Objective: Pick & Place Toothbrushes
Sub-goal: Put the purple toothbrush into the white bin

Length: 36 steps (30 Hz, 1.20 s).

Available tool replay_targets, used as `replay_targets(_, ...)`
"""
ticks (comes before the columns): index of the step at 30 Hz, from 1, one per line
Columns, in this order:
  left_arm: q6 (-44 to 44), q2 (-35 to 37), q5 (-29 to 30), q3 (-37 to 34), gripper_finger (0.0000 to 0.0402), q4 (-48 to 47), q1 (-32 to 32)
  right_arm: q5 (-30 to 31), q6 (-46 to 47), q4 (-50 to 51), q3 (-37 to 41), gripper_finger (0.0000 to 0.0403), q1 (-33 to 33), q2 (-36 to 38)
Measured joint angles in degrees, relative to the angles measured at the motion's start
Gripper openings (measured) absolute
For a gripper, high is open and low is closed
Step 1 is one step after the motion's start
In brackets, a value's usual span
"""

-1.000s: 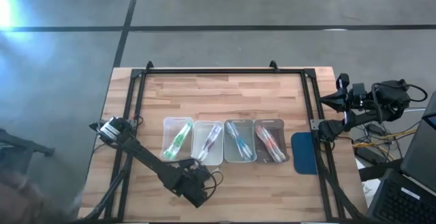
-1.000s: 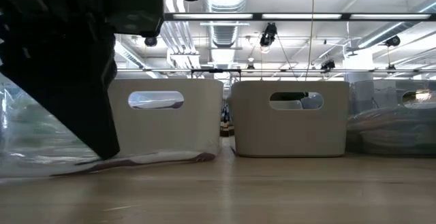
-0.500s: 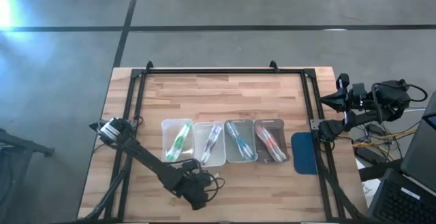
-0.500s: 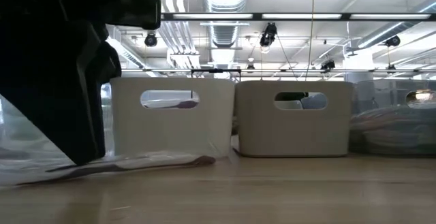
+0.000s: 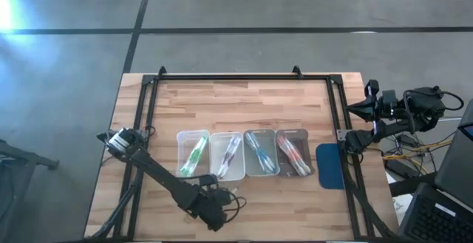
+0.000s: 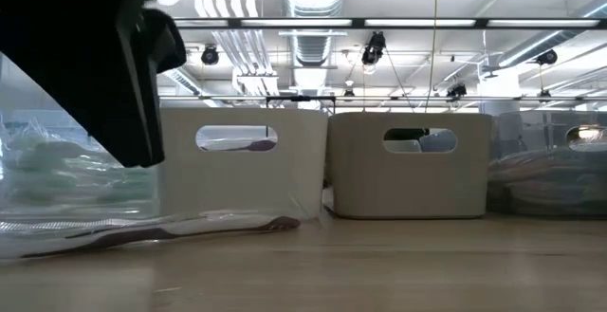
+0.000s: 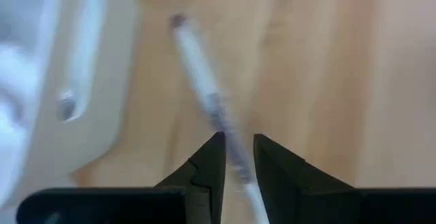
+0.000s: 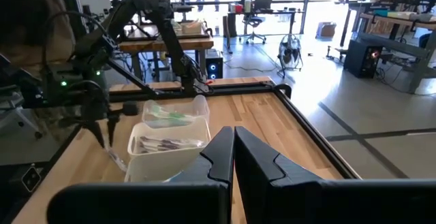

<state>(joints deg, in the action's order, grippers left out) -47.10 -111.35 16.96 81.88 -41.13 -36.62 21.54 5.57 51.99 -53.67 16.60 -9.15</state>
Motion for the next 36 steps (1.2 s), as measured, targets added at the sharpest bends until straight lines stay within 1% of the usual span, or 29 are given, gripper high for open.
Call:
replay_targets(2, 1.9, 0.0, -0.2, 0.0, 0.008, 3.0, -0.5, 0.0, 0.2, 0.0, 0.0, 0.0008, 0.0, 0.0)
replay_targets(4, 3.4, 0.0, -0.2, -1.1, 0.008, 8.1, -0.9, 0.0, 0.2, 0.0, 0.0, 0.0008, 0.0, 0.0)
replay_targets(6, 3.7, -0.2, -0.1, -2.5, 0.008, 11.8, -1.0, 0.0, 0.0, 0.0, 0.0, 0.0008, 0.0, 0.0)
replay_targets(7, 3.2, -0.4, 0.0, -2.8, 0.008, 12.2, -0.9, 0.0, 0.0, 0.0, 0.0, 0.0008, 0.0, 0.0)
replay_targets(10, 0.7, -0.7, 0.2, -3.0, 0.008, 10.9, -0.6, 0.0, 0.2, 0.0, 0.0, 0.0008, 0.0, 0.0)
replay_targets(14, 0.9, -0.7, 0.3, -3.1, 0.0089, 9.6, 0.0, 0.0, 0.0, 0.0, 0.0, 0.0008, 0.0, 0.0)
replay_targets(17, 1.0, -0.7, 0.0, -3.4, 0.0113, 9.6, 0.8, 0.0, 0.2, 0.0, 0.0, 0.0008, 0.0, 0.0)
replay_targets(22, 1.3, -0.8, -1.2, -3.5, 0.0164, 9.2, 2.0, 0.0, 0.1, 0.0, 0.0, 0.0008, 0.0, 0.0)
replay_targets(25, 2.5, -0.8, -1.5, -3.5, 0.0183, 9.1, 2.2, 0.0, 0.1, 0.0, 0.0, 0.0008, 0.0, 0.0)
replay_targets(28, 2.5, -1.2, -1.5, -3.5, 0.0187, 8.9, 2.4, 0.0, 0.0, 0.0, 0.0, 0.0008, 0.0, 0.0)
replay_targets(36, 0.2, -1.4, -1.4, -5.3, 0.0183, 8.7, 3.2, 0.0, 0.2, 0.0, 0.0, 0.0008, 0.0, 0.0)
